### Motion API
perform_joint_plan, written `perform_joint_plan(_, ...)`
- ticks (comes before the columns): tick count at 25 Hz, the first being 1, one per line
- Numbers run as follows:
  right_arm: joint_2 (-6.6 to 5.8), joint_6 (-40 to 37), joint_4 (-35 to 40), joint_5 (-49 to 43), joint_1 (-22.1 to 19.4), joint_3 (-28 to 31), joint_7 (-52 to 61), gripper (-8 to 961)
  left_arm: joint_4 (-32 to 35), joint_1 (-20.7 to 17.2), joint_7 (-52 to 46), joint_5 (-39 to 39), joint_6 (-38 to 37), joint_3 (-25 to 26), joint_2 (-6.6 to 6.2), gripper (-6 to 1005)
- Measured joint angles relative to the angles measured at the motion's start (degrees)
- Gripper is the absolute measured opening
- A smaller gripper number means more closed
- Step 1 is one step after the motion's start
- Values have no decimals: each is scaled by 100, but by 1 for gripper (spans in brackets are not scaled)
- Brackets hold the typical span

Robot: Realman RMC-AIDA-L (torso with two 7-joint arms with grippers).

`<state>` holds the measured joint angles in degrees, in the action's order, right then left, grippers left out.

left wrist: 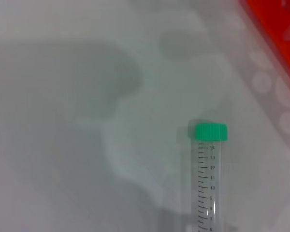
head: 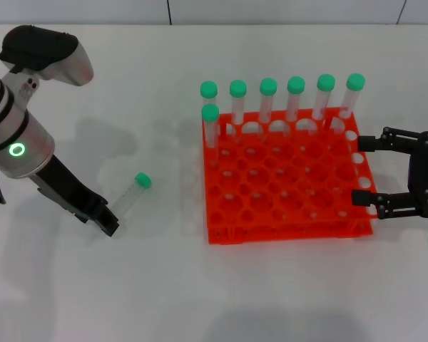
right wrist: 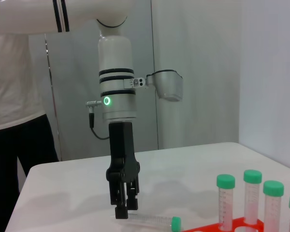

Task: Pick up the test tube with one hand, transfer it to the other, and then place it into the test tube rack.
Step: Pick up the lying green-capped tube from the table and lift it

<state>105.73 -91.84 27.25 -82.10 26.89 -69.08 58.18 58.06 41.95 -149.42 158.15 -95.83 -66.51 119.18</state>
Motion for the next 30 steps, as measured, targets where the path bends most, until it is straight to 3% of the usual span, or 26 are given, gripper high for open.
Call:
perform_joint_plan(6, 12, 0, 0, 0, 0, 0, 0, 875, -142, 19, -120, -18, 123, -273, 5, 473)
perform_joint_plan(11, 15, 0, -1, -4, 0, 0, 0, 875, -173, 63, -218, -22, 169, -381, 8, 392)
perform_joint_plan(22, 18, 19, -1, -9, 0, 0, -13, 876, -209, 93, -431, -22, 317, -760, 9, 396)
perform_joint_plan(30, -7, 5, -1, -9, -8, 0, -16, 876, -106, 92, -500, -14, 338, -824, 9, 192)
